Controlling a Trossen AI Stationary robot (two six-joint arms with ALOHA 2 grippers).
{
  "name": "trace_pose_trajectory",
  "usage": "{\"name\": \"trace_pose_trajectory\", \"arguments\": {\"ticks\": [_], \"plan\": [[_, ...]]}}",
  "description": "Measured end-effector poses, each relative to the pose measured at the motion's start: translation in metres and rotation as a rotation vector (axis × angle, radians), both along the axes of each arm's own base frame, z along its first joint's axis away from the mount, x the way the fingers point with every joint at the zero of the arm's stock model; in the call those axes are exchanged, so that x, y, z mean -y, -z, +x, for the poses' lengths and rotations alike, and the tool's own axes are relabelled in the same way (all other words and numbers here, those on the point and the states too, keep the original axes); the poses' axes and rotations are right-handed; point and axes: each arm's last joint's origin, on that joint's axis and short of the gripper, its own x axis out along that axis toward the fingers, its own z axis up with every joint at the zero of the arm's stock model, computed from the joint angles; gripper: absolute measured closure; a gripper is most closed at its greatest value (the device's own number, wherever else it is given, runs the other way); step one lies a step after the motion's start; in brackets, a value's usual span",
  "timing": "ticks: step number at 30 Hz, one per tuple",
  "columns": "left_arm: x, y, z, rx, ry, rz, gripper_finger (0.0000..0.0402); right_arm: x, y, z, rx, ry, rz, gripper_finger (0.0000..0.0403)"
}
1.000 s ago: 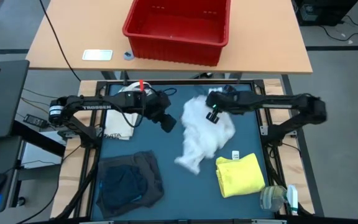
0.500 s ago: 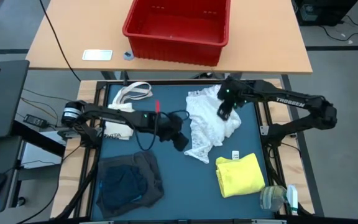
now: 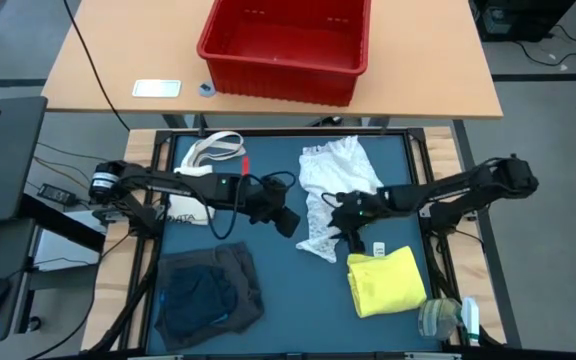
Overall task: Fold laundry
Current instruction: Fold the white shirt
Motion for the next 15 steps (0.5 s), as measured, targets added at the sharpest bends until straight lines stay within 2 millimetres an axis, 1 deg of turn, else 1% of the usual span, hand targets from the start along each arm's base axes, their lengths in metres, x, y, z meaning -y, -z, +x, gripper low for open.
{"name": "trace_pose_trajectory", "arguments": {"ticks": [2,4,8,10,12,13,15], "plan": [[0.002,-0.001,0.0,0.004,0.005,0.0,0.0246,-0.005,0.006,0.006,0.032,-0.002,-0.057,0.0226],[0.002,-0.001,-0.001,0.002,0.013,0.005,0.0246,-0.008,0.016,0.014,0.03,-0.028,-0.057,0.0229],[-0.003,0.003,0.001,-0.015,0.027,0.028,0.0246,-0.011,0.051,0.026,-0.062,-0.085,0.02,0.0246],[-0.005,0.003,0.001,-0.016,0.031,0.027,0.0246,-0.013,0.063,0.029,-0.121,-0.054,0.064,0.0259],[-0.008,0.0,-0.001,-0.016,0.041,0.034,0.0246,-0.013,0.065,0.034,-0.159,0.029,0.114,0.0285],[-0.009,-0.001,-0.003,-0.019,0.039,0.035,0.0246,-0.013,0.065,0.035,-0.177,0.068,0.14,0.0306],[-0.012,-0.008,-0.007,-0.005,0.035,0.034,0.0246,-0.011,0.058,0.035,-0.207,0.085,0.205,0.0367]]}}
